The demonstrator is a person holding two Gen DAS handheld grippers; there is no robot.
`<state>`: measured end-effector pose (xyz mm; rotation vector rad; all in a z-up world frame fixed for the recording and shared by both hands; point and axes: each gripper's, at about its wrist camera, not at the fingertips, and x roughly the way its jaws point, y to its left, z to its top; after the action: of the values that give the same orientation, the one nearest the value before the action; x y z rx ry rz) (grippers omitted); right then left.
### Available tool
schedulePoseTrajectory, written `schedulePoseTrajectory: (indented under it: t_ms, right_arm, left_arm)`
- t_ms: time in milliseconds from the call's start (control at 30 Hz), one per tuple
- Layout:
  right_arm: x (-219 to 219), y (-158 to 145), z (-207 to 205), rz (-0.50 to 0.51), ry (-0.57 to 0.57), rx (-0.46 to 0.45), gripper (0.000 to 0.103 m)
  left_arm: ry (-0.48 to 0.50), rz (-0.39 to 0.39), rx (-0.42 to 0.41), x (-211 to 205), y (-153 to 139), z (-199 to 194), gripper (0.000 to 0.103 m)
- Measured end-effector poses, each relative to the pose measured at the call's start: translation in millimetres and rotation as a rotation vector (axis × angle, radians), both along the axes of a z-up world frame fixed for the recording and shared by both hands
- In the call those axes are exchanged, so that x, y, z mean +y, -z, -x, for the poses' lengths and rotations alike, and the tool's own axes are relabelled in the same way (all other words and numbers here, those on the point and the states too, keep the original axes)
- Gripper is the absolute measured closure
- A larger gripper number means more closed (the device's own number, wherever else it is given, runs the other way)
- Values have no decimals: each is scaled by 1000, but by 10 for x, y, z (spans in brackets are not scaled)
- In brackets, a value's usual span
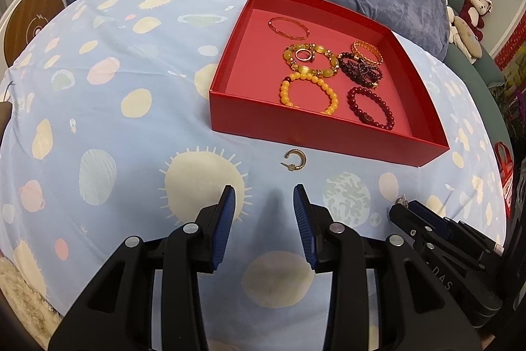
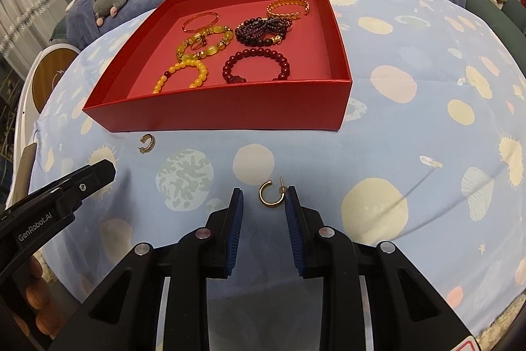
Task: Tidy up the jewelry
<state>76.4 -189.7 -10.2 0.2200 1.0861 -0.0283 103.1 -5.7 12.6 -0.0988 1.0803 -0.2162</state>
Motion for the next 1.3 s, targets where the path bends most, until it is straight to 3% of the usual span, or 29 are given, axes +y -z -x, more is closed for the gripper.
schedulePoseTrajectory:
  t_ms: [200,833,1000,1300]
  right_arm:
    - [-2,9,-13,28,-2,-7,87]
    - [-120,-127,23,-38,31,-33,87]
    - [-125,-129,5,-45,35,-34,87]
    - [-130,-115,-8,-52,35,-32,87]
  left_arm:
    - [2,0,3,-24,19,-20,68]
    - [24,10,3,-314,137,-225,68]
    - [23,-14,-1,-337,187,-247,79]
    - [31,-50,-26,-358,197,-262,84]
